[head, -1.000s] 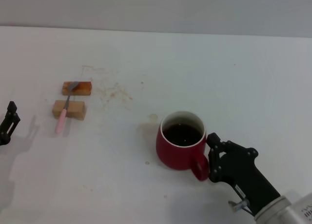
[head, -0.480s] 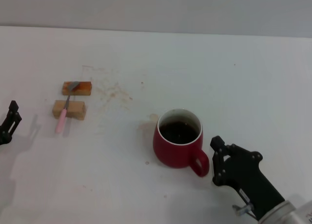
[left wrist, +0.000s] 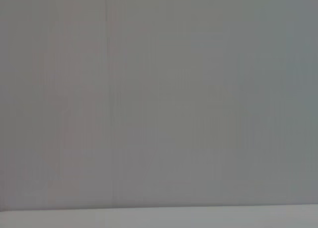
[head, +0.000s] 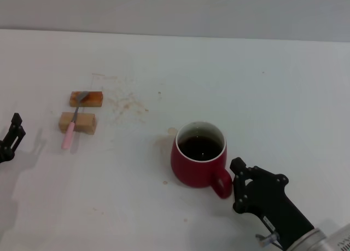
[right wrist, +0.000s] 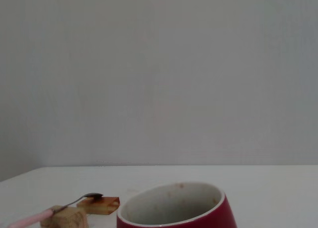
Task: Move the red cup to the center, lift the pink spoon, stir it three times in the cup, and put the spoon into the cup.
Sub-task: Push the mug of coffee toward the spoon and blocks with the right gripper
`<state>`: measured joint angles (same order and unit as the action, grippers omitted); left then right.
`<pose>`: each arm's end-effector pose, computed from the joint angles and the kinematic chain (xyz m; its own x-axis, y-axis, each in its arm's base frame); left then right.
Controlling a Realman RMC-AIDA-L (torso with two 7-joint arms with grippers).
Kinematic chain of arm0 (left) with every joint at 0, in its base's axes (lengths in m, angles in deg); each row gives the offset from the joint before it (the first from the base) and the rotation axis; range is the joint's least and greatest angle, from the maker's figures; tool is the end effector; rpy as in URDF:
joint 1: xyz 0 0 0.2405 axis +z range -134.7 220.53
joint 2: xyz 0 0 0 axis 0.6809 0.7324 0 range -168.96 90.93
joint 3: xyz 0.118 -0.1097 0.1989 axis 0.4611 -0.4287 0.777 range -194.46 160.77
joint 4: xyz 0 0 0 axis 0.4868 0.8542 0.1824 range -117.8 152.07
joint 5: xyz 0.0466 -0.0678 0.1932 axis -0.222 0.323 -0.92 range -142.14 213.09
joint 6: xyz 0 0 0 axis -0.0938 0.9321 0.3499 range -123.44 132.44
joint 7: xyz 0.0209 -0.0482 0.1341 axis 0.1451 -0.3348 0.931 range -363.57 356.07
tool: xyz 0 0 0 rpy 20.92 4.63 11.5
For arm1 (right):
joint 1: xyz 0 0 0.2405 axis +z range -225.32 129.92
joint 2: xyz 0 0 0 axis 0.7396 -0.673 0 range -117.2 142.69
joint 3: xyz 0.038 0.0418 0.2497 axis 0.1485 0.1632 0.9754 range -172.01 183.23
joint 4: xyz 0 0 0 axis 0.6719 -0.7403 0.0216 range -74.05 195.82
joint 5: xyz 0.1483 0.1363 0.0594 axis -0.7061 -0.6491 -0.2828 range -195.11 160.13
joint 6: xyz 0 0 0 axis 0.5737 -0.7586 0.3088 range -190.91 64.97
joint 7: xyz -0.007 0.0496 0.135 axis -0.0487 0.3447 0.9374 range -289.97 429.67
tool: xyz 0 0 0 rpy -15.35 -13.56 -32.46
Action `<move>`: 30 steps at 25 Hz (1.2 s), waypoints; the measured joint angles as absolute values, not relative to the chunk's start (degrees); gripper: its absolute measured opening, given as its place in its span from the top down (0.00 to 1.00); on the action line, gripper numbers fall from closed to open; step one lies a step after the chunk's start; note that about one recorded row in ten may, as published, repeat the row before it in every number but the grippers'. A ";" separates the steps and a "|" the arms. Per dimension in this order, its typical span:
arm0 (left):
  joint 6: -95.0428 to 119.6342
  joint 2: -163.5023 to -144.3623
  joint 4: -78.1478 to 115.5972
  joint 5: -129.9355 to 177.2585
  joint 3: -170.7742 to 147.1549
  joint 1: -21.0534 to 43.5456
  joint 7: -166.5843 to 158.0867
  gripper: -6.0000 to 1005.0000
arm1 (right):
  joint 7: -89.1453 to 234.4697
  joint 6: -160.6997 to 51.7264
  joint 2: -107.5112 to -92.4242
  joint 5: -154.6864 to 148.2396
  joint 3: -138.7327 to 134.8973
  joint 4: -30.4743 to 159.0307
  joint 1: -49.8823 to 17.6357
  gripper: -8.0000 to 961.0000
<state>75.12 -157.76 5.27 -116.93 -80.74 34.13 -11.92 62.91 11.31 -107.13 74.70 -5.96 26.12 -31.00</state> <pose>-0.3824 0.2424 -0.0084 0.7418 0.0352 0.6697 0.6704 -0.0645 -0.7392 0.2678 0.1914 -0.1358 0.6345 -0.1714 -0.7537 -0.7238 -0.4737 -0.5017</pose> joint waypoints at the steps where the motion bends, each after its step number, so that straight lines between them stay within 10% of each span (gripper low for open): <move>1: 75.12 -157.76 5.29 -116.93 -80.74 34.13 -11.92 0.17 | 62.91 11.02 -107.14 74.99 -5.74 26.18 -30.80 0.99; 30: 77.29 -157.74 4.16 -116.90 -79.07 34.78 -13.47 0.18 | 62.72 10.69 -107.14 74.99 0.65 30.37 -28.19 0.99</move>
<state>77.29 -157.74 4.16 -116.90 -79.07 34.78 -13.47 62.72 10.69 -107.14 74.99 0.65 30.37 -28.19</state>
